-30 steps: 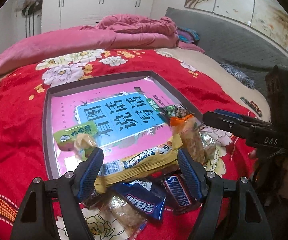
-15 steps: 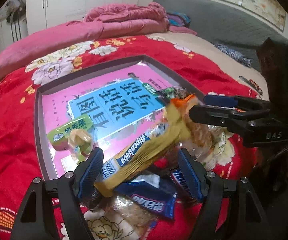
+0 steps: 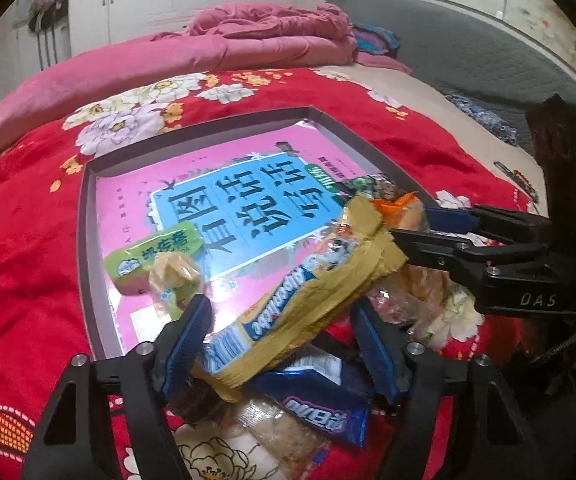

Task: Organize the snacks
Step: 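Grasp the gold Alpenliebe bar with the left tool while the right tool grasps the orange-topped bread bag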

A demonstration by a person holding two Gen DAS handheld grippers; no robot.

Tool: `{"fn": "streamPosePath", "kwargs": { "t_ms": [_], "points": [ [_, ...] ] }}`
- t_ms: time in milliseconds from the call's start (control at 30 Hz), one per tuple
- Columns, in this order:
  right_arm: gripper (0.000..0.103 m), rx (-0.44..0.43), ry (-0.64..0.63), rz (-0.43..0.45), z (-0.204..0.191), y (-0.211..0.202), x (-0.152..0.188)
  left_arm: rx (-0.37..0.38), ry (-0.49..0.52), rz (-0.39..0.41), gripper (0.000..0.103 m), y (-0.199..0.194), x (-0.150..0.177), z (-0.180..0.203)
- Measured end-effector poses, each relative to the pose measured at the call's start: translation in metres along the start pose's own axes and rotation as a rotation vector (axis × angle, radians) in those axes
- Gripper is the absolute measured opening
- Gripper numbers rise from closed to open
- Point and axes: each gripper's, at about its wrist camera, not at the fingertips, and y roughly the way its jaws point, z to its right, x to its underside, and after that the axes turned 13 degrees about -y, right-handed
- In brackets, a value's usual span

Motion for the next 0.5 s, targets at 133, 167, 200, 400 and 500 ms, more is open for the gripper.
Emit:
{"fn": "streamPosePath", "kwargs": {
  "t_ms": [133, 167, 200, 400, 500],
  "points": [
    [0.041, -0.001, -0.013, -0.008, 0.0, 0.004, 0.0, -0.017, -0.03, 0.004, 0.057, 0.001, -0.002, -0.005],
    [0.036, -0.008, -0.017, -0.009, 0.0, 0.004, 0.0, -0.019, -0.034, 0.005, 0.055, 0.001, -0.002, -0.005],
    [0.035, -0.011, -0.02, -0.01, 0.0, 0.004, 0.0, -0.024, -0.038, 0.006, 0.052, 0.002, -0.002, -0.006],
    [0.034, -0.022, -0.024, 0.009, 0.0, -0.001, 0.0, -0.01, -0.103, 0.006, 0.043, 0.001, -0.005, -0.016],
    [0.033, -0.033, -0.003, 0.041, 0.003, -0.009, 0.0, -0.012, -0.124, 0.018, 0.04, -0.002, -0.006, -0.019]
  ]
}}
